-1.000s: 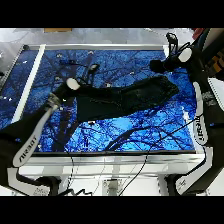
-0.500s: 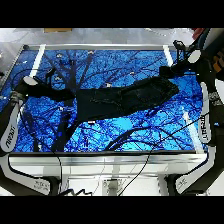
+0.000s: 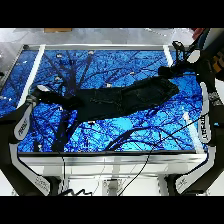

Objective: Fold the clothes and pants, and hang the long-sleeved shirts on hangers.

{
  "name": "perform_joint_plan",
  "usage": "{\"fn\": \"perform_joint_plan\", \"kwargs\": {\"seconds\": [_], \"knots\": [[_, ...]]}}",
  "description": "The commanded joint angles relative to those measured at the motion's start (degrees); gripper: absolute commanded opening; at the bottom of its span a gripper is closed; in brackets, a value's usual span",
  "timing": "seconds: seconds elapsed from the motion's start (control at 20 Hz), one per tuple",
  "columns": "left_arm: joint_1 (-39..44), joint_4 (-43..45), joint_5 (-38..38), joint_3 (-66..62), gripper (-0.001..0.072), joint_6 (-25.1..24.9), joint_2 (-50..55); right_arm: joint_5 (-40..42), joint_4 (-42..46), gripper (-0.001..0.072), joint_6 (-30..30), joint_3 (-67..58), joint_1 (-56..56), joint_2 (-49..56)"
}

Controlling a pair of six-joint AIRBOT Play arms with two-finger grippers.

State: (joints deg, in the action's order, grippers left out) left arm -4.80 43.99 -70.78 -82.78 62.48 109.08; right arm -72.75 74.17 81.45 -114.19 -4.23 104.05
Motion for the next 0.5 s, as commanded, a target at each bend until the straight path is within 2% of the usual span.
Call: {"fn": "perform_joint_plan", "kwargs": {"seconds": [0.0, 0.05, 0.1, 0.15, 0.2, 0.35, 0.45], "knots": [[3.72, 0.33, 1.14, 0.07, 0.0599, -1.29, 2.49, -0.04, -0.02, 0.0036, 0.02, -0.02, 0.00, -0.04], [4.76, 0.26, 1.14, 0.07, 0.0513, -1.25, 2.73, -0.04, -0.02, 0.0036, 0.02, -0.02, 0.00, -0.04], [5.75, 0.26, 1.11, 0.07, 0.0364, -1.25, 2.86, -0.07, -0.02, 0.0036, 0.00, -0.02, 0.00, -0.04], [6.54, -0.07, 1.11, 0.07, 0.0158, -1.22, 2.89, -0.07, -0.04, 0.0036, 0.02, -0.02, 0.00, -0.04], [7.02, -1.49, 1.11, 0.07, 0.0038, -1.33, 2.84, -0.07, -0.02, 0.0036, 0.02, -0.02, 0.00, -0.04], [6.97, -8.50, 3.32, -0.15, 0.0038, -2.97, 2.05, -1.38, -2.12, 0.0036, -0.79, -0.02, 0.00, -0.04], [6.45, -6.99, 3.54, -0.31, 0.0038, -1.79, -0.39, -3.45, -5.01, 0.0036, -3.96, -0.02, 0.00, -0.04]]}}
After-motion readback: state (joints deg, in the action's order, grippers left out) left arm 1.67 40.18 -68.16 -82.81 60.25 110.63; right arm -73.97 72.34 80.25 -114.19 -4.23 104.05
